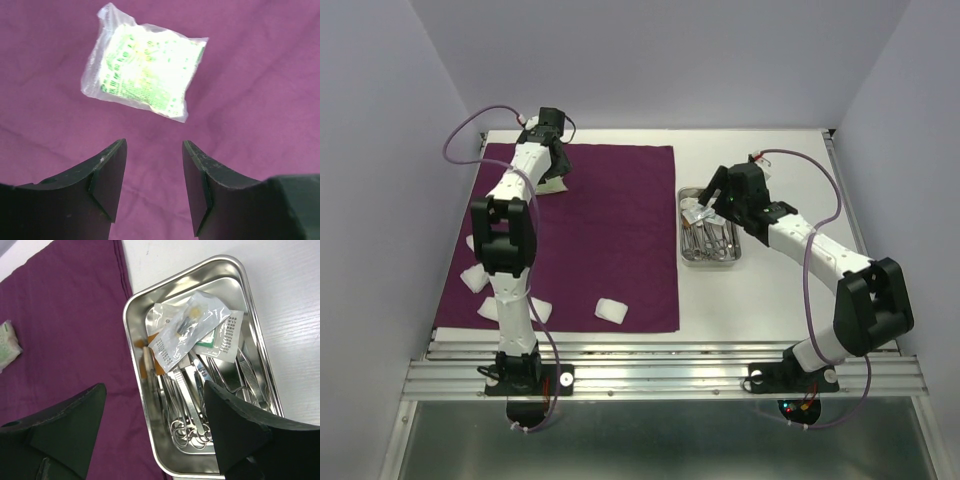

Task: Prepare the surgical pack
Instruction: Pick up the medical item from the surgical kit.

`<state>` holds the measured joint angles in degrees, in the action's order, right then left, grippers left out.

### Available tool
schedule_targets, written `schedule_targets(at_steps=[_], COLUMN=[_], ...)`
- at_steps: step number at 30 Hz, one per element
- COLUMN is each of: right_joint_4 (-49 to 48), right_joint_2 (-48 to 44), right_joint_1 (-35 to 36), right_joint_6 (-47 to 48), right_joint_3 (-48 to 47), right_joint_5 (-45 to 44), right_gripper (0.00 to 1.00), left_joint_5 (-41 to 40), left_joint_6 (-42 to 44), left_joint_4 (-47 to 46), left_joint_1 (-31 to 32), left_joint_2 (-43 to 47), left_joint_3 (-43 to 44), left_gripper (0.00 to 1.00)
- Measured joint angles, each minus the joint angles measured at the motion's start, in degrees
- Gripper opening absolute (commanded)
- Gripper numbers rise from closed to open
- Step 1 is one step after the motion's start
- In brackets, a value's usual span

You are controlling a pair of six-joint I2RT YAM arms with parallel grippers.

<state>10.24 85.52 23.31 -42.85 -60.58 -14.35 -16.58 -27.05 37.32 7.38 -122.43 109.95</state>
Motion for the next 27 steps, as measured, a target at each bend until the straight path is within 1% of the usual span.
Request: schedule_targets(at_steps=[3,9,13,17,23,27], right_joint_4=[0.0,0.1,0.1,0.1,0.2,0.3], right_joint_2=[0.0,0.0,0.0,0.1,0.5,0.7], right_joint_1=[0.0,0.0,0.0,0.0,0.0,0.0], right_joint_6=[0.0,0.0,0.0,0.0,-0.1,-0.3], right_joint_3=[0.0,0.0,0.0,0.0,0.0,-0.1], right_joint_5=[1.4,1.8,2.4,3.5,3.9,3.9], right_gripper=[0.85,0.85,0.85,0.85,0.88,0.88], left_joint_5=[-1.4,-4.2,-5.4,-5.7,-5.8,-5.8], left_joint_6=[-0.3,-0.4,-0.4,-0.4,0.1,0.5], left_joint_4=[0.2,1.0,1.5,1.5,1.4,1.6], left_joint_1=[0.0,-0.3,-0.3,-0.3,-0.3,-0.3], left_joint_2=[-0.4,-4.5,-7.9,-8.9,-9.2,-11.6], left_joint_3=[0.0,4.5,7.2,7.0,7.2,9.8], left_gripper=[0.61,0.62,0.66,0.66,0.65,0.62])
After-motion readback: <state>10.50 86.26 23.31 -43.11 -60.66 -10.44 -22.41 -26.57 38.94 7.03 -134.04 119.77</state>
